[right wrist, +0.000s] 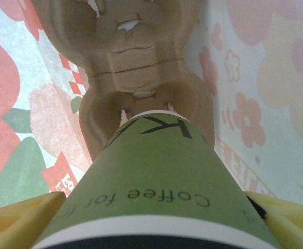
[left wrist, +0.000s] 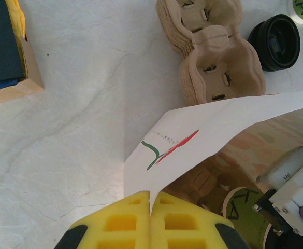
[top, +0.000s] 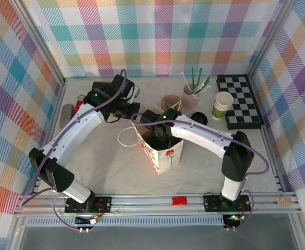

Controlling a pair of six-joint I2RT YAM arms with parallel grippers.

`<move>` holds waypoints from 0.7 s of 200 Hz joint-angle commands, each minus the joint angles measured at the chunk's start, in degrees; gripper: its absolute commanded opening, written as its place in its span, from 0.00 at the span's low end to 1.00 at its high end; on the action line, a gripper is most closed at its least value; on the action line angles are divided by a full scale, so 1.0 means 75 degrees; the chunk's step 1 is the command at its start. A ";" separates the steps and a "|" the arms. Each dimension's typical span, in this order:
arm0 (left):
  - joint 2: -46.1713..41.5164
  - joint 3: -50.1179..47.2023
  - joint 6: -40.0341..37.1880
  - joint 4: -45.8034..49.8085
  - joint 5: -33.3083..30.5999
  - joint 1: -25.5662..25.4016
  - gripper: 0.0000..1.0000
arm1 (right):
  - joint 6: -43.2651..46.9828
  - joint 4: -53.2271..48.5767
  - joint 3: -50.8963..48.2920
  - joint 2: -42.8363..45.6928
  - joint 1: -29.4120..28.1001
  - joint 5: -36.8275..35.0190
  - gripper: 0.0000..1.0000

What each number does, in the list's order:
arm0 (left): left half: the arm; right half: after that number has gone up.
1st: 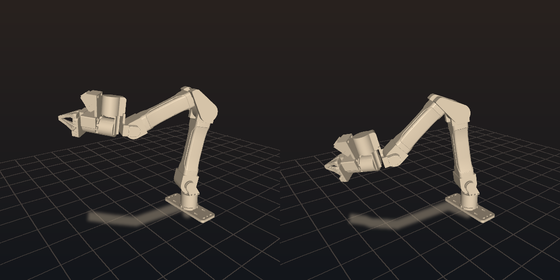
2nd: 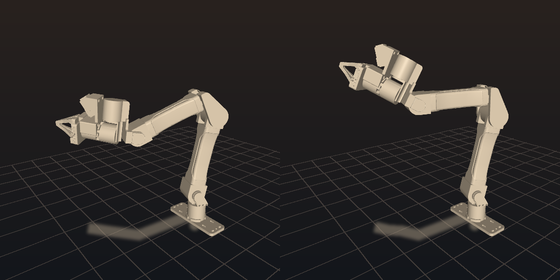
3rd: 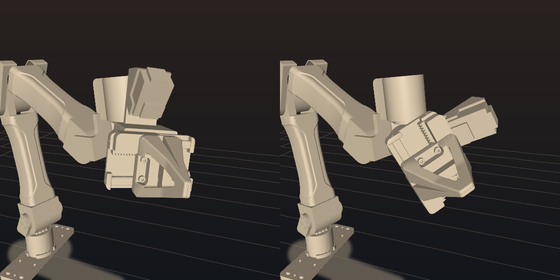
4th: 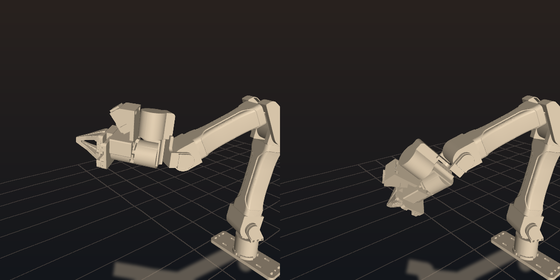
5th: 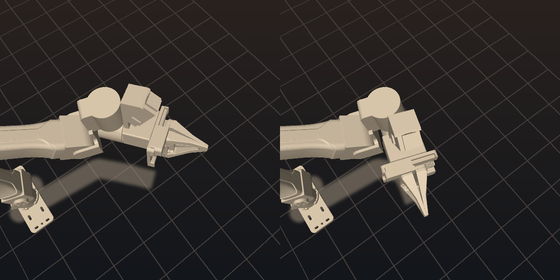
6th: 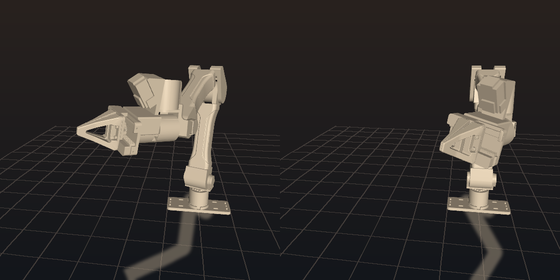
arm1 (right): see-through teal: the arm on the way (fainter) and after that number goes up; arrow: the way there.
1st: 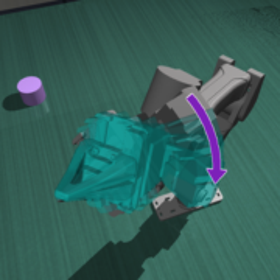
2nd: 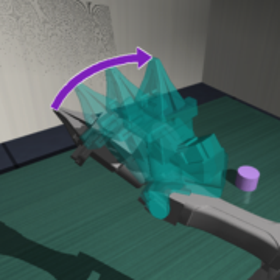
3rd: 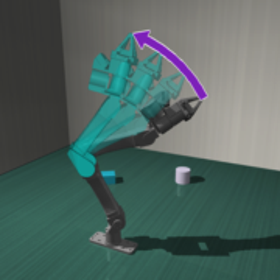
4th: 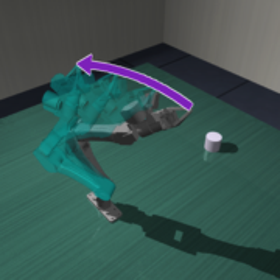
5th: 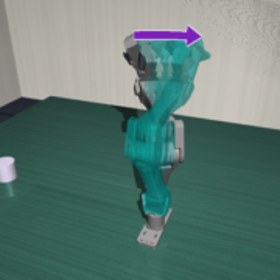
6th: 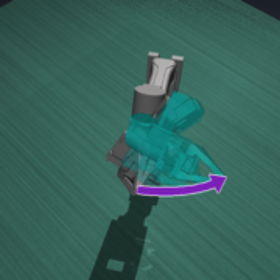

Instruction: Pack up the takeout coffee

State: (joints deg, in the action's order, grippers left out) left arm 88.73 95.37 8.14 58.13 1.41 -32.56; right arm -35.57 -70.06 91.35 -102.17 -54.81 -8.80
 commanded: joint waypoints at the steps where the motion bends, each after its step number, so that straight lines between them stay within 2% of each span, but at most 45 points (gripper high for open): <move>1: -0.0252 0.0056 0.0063 -0.0028 0.0010 -0.0054 0.00 | 0.0022 -0.0110 0.0174 -0.0099 0.0030 0.0106 0.45; 140: -0.0205 0.0092 0.0051 -0.0016 0.0000 -0.0054 0.00 | 0.0070 -0.0092 0.0223 -0.0135 0.0031 0.0118 0.45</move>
State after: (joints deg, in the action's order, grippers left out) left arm 88.73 95.37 8.12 58.15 1.39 -32.56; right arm -35.55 -70.06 91.61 -102.41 -54.81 -8.29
